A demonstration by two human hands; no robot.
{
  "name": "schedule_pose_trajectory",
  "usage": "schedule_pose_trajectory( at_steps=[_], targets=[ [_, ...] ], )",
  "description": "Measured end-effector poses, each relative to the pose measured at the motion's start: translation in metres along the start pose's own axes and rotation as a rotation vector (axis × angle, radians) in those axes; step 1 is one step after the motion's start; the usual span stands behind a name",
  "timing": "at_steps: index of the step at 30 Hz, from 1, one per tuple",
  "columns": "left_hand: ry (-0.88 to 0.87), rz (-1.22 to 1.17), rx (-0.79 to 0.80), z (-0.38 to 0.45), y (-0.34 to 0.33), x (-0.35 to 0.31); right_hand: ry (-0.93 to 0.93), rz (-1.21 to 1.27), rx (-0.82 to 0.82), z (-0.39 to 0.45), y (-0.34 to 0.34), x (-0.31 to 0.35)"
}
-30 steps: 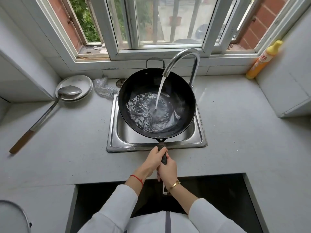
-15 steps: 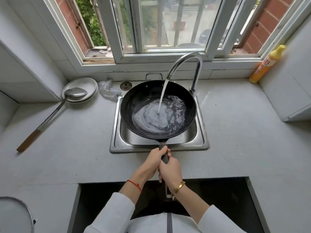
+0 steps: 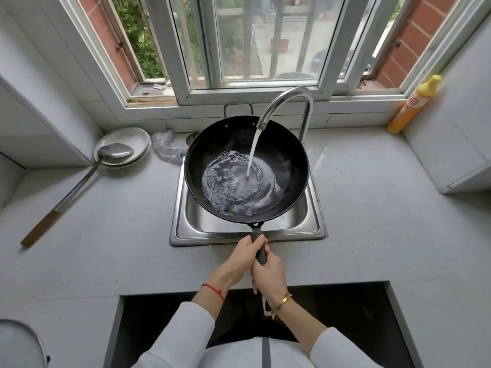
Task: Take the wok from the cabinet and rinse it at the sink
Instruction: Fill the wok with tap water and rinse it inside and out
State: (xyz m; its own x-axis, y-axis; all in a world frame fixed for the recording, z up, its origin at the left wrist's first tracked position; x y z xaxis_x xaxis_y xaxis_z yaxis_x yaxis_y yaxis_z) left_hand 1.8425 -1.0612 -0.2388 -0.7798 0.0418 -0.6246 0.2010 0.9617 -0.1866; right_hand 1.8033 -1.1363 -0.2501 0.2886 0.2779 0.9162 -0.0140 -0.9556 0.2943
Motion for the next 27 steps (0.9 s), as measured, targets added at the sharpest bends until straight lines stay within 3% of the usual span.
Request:
schedule_pose_trajectory(
  at_steps=[7, 15, 21, 27],
  targets=[
    [-0.007, 0.055, -0.207, -0.003, 0.006, -0.003, -0.098, 0.148, 0.090, 0.004, -0.002, 0.002],
    [0.030, -0.113, -0.048, -0.006, 0.003, -0.005, -0.066, -0.008, 0.066, 0.008, 0.000, 0.008],
    [0.061, -0.270, 0.119, -0.004, -0.005, -0.003, 0.059, -0.141, 0.008, 0.004, 0.006, 0.007],
    [0.017, -0.163, 0.051, -0.001, -0.007, -0.002, 0.094, -0.139, 0.040, 0.006, 0.011, 0.003]
  ],
)
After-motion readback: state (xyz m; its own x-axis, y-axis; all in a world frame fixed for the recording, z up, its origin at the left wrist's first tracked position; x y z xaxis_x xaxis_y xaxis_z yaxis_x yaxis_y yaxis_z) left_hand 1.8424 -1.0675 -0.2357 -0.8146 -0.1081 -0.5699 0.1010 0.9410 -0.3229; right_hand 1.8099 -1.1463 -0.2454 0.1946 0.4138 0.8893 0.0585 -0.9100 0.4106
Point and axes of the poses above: each hand's wrist, its own z-axis towards the middle knuckle, its own y-axis out of the back of the hand, x = y × z, the point moved 4 cm from there along z, towards the middle knuckle, and after that the axes turned 15 degrees about y, right-handed, at the moved point
